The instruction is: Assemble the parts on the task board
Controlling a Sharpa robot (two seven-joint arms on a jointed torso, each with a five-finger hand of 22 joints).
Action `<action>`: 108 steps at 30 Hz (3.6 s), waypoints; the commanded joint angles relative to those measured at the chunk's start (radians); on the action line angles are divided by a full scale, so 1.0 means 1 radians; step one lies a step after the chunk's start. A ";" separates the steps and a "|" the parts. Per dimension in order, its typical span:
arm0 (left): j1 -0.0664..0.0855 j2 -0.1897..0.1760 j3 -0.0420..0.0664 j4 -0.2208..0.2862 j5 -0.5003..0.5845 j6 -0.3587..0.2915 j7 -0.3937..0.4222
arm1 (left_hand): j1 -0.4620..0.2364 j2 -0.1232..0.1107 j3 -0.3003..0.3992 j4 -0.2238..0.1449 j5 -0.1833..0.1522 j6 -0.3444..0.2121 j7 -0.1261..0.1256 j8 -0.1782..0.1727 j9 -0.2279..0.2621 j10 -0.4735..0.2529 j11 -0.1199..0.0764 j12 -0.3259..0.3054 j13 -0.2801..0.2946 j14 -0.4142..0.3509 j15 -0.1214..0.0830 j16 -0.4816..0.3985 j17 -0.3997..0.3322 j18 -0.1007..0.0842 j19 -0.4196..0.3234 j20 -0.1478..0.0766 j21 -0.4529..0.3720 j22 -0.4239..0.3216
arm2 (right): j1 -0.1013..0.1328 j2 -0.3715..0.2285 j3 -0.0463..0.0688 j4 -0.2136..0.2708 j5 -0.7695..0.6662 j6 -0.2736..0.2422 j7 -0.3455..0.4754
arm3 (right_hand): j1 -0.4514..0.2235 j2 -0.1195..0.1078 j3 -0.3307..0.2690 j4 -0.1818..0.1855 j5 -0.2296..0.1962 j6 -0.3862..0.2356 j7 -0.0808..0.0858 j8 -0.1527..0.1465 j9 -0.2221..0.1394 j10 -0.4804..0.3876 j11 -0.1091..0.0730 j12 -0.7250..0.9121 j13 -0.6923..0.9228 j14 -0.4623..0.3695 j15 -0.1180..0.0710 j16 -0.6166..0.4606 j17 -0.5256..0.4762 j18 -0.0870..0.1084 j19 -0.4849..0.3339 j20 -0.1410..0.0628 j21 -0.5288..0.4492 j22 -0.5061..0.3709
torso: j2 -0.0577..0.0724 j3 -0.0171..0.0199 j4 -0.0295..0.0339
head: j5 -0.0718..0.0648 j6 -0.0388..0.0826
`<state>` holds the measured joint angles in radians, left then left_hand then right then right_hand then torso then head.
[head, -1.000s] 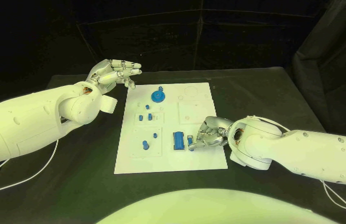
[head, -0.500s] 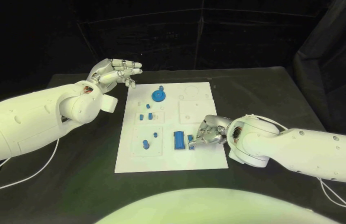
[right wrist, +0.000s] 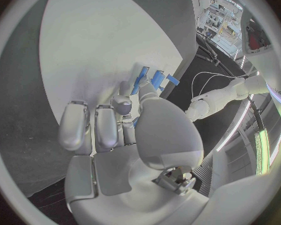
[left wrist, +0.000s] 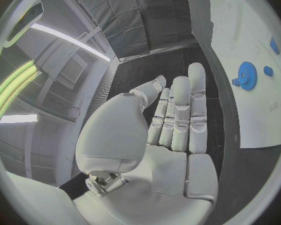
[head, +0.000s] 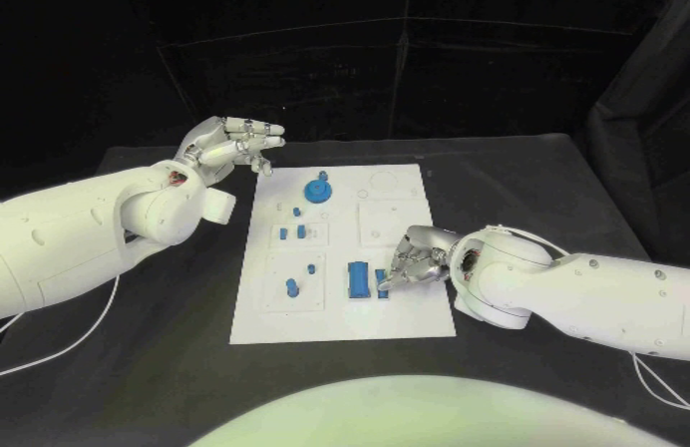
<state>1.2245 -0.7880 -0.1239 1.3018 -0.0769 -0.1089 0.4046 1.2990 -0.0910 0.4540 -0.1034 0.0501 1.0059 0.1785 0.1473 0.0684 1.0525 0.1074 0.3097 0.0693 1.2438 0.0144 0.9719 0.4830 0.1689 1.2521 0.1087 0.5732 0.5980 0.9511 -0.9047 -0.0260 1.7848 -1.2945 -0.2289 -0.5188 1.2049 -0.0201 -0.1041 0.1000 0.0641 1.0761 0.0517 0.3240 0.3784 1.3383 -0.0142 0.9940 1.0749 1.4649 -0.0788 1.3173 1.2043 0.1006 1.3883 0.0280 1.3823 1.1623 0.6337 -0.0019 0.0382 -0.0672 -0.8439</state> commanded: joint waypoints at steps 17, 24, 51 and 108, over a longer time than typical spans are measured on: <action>0.001 0.000 0.001 0.002 0.004 0.019 0.011 | -0.030 0.001 -0.019 0.011 0.004 -0.011 0.002 0.007 -0.001 -0.016 0.000 0.006 -0.002 -0.029 0.006 -0.007 -0.010 0.012 -0.018 0.005 -0.017 -0.009 | 0.022 -0.089 0.000 0.012 0.454 -0.079 0.444 | 0.057 0.026 -0.077 -0.017 0.070 -0.140 0.072 -0.082 -0.033 -0.262 0.058 -0.401 -0.317 -0.136 0.049 -0.493 -0.529 0.076 -0.294 0.043 -0.358 -0.541 | -0.019 -0.0058 -0.0025 | -0.020 0.042; -0.003 0.006 0.000 -0.005 0.049 0.026 0.020 | -0.049 -0.004 -0.075 0.030 0.000 -0.028 0.005 0.009 -0.002 -0.044 0.019 -0.014 -0.005 -0.226 0.044 -0.254 -0.135 0.004 -0.210 0.041 -0.189 -0.110 | 0.081 -0.037 0.001 -0.161 0.817 -0.013 0.710 | 0.159 0.077 -0.082 -0.090 0.076 -0.202 0.139 -0.159 -0.108 -0.414 0.155 -0.693 -0.628 -0.432 0.172 -0.971 -0.803 0.069 -0.496 0.149 -0.785 -0.813 | -0.051 -0.0136 -0.0105 | -0.035 0.103; -0.067 0.079 0.017 -0.077 0.111 -0.099 0.052 | -0.659 0.091 -0.327 0.103 -0.050 -0.541 -0.093 -0.147 -0.068 -0.587 -0.007 -0.310 -0.069 -0.799 0.075 -0.883 -0.483 -0.066 -0.890 0.037 -0.573 -0.480 | 0.112 0.196 0.034 -0.545 1.088 -0.092 0.892 | -0.566 0.020 -0.013 -0.100 -0.064 -0.635 0.045 -0.324 -0.378 -0.850 0.108 -0.994 -1.075 -0.970 0.165 -1.317 -1.204 0.002 -0.964 0.115 -1.382 -1.162 | -0.087 -0.0017 -0.0253 | 0.025 0.225; -0.174 0.008 0.124 0.268 0.077 -0.661 0.115 | -1.299 0.091 -0.454 0.103 -0.050 -1.006 -0.178 -0.147 -0.068 -1.052 -0.107 -0.310 -0.069 -1.244 -0.014 -0.972 -0.483 -0.169 -1.252 -0.109 -0.573 -0.598 | 0.099 0.125 0.026 -0.215 1.294 -0.541 1.039 | -1.205 0.020 0.104 -0.100 -0.064 -1.076 -0.052 -0.324 -0.378 -1.338 0.014 -0.994 -1.075 -1.465 0.079 -1.317 -1.204 -0.101 -1.388 -0.028 -1.382 -1.162 | -0.090 0.0019 -0.0382 | 0.067 0.244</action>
<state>1.0483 -0.7798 -0.0014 1.5684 0.0133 -0.7659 0.4933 0.0074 0.0001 0.0057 -0.0001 0.0037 0.0051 -0.0003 0.0040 0.0016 0.0052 0.0001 0.0067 0.0013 0.0038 0.0000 0.0067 0.0013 0.0061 0.0044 -0.0009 0.0039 0.0008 1.0482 -0.7797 -0.0006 1.5680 0.0024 -0.7635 0.5055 0.0054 0.0002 -0.0059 -0.0002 0.0063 0.0050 -0.0004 0.0039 0.0015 0.0052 0.0000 0.0036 0.0011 0.0036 -0.0001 0.0046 0.0015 0.0068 0.0052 -0.0003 0.0064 0.0010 0.5442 0.0000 -0.0001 0.0000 -0.5999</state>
